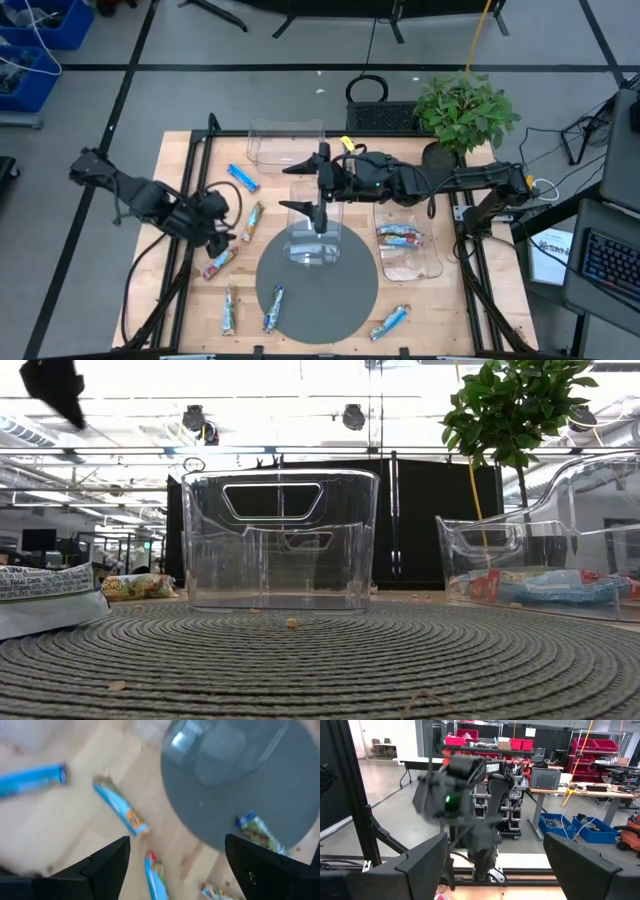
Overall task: Pick and place Granola Bars by type
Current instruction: Put the red granola bar into the bottom right transparent bin
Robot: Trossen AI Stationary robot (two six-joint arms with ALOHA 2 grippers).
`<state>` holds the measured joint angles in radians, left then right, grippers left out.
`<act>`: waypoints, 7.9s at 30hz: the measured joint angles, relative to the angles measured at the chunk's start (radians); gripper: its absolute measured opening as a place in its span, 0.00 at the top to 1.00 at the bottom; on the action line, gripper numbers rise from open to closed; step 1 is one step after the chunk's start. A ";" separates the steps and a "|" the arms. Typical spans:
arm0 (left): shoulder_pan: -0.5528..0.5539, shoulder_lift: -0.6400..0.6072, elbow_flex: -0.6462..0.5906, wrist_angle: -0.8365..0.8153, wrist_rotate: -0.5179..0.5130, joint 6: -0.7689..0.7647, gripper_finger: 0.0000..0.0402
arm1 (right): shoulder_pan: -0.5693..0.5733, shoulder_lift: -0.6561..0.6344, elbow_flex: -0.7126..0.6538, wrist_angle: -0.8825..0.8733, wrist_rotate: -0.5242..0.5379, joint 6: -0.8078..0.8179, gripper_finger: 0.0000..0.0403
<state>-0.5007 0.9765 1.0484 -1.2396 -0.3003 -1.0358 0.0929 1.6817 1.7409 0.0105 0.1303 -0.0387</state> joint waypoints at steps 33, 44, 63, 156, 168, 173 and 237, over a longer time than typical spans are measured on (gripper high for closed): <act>-0.275 0.174 -0.414 0.284 0.309 -0.503 0.19 | 0.000 0.000 0.000 0.000 -0.031 0.001 0.20; -0.276 0.175 -0.520 0.459 0.335 -0.538 0.19 | 0.000 0.000 0.000 0.000 -0.031 0.001 0.20; -0.276 0.175 -0.584 0.480 0.360 -0.567 0.70 | 0.001 0.000 0.000 0.008 -0.031 0.001 0.20; 0.212 0.113 -0.039 1.322 -0.154 0.939 0.99 | -0.002 -0.016 0.000 -0.038 0.082 0.158 0.20; 0.260 0.132 -0.017 1.316 -0.110 0.932 0.99 | -0.002 -0.016 0.000 -0.038 0.079 0.158 0.21; 0.260 0.132 -0.017 1.316 -0.111 0.931 0.99 | -0.002 -0.016 0.000 -0.038 0.079 0.149 0.28; 0.267 -0.042 -0.019 0.907 -0.145 0.820 0.05 | -0.015 -0.298 0.000 -0.602 0.207 0.185 1.00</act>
<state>-0.2340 0.9343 1.0294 -0.3327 -0.4454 -0.2159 0.0776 1.3833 1.7409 -0.5916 0.3369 0.1465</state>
